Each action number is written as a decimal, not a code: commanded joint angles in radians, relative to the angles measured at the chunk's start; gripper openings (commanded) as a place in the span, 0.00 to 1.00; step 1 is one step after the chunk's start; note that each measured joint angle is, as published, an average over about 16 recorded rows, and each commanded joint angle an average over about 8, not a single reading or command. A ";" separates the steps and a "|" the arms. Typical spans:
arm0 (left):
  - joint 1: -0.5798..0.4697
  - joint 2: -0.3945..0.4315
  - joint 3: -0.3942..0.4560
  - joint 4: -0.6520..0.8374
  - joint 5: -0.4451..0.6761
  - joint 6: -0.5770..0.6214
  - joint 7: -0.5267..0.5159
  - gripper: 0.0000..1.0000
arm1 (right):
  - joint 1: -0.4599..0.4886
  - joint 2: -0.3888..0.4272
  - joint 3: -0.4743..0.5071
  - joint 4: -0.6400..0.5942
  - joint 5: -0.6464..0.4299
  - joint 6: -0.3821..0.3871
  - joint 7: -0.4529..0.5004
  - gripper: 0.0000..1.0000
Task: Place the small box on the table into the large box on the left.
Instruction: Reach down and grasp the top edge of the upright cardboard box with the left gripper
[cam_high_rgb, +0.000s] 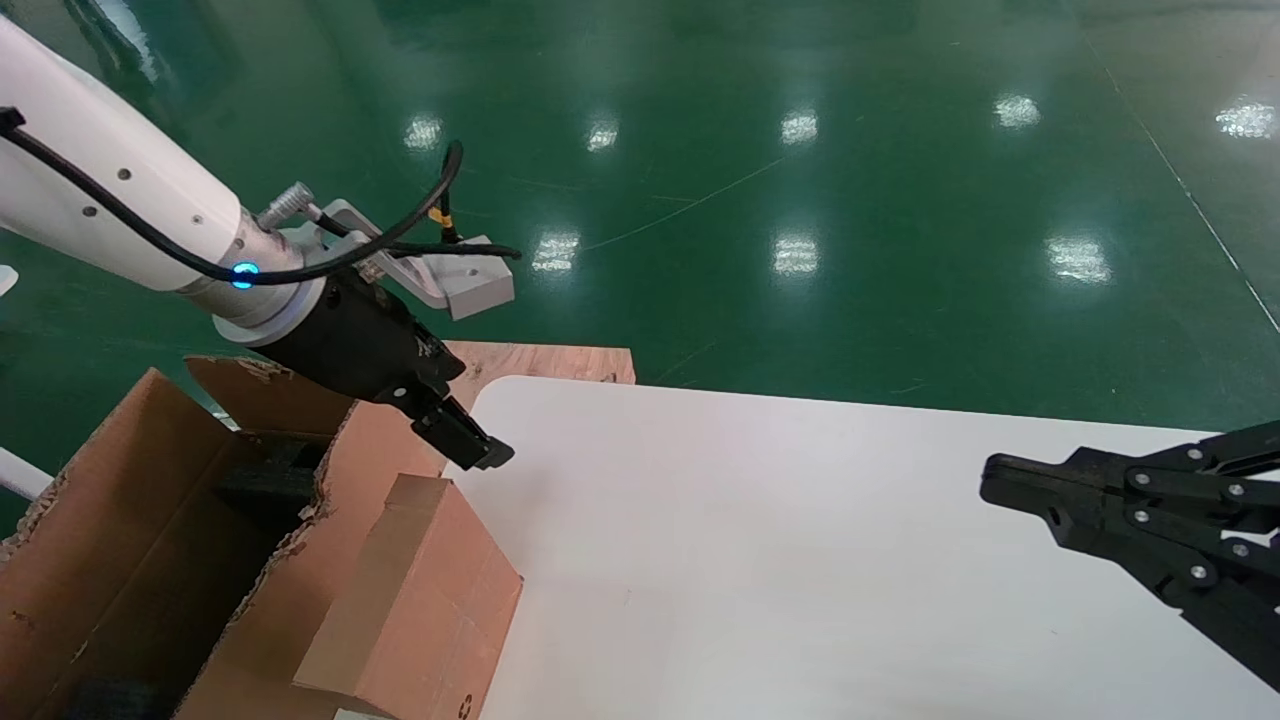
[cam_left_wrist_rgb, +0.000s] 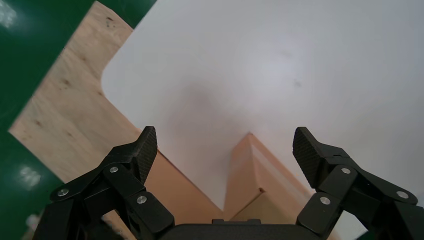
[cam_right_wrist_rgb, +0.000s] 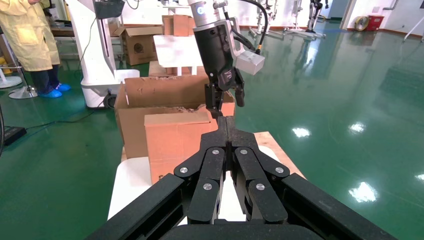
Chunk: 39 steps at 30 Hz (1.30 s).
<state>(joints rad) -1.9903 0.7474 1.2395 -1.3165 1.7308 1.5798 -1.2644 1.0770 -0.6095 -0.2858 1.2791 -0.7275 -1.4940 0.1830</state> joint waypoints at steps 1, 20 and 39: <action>-0.002 0.007 0.005 0.000 0.014 -0.003 -0.012 1.00 | 0.000 0.000 0.000 0.000 0.000 0.000 0.000 0.00; -0.176 0.172 0.436 0.044 -0.085 0.006 -0.343 1.00 | 0.001 0.000 -0.001 0.000 0.001 0.000 -0.001 0.00; -0.213 0.176 0.654 0.045 -0.250 -0.002 -0.335 1.00 | 0.001 0.001 -0.003 -0.001 0.002 0.001 -0.001 0.00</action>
<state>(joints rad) -2.2050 0.9237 1.8883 -1.2666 1.4856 1.5752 -1.6006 1.0778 -0.6087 -0.2883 1.2786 -0.7259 -1.4933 0.1816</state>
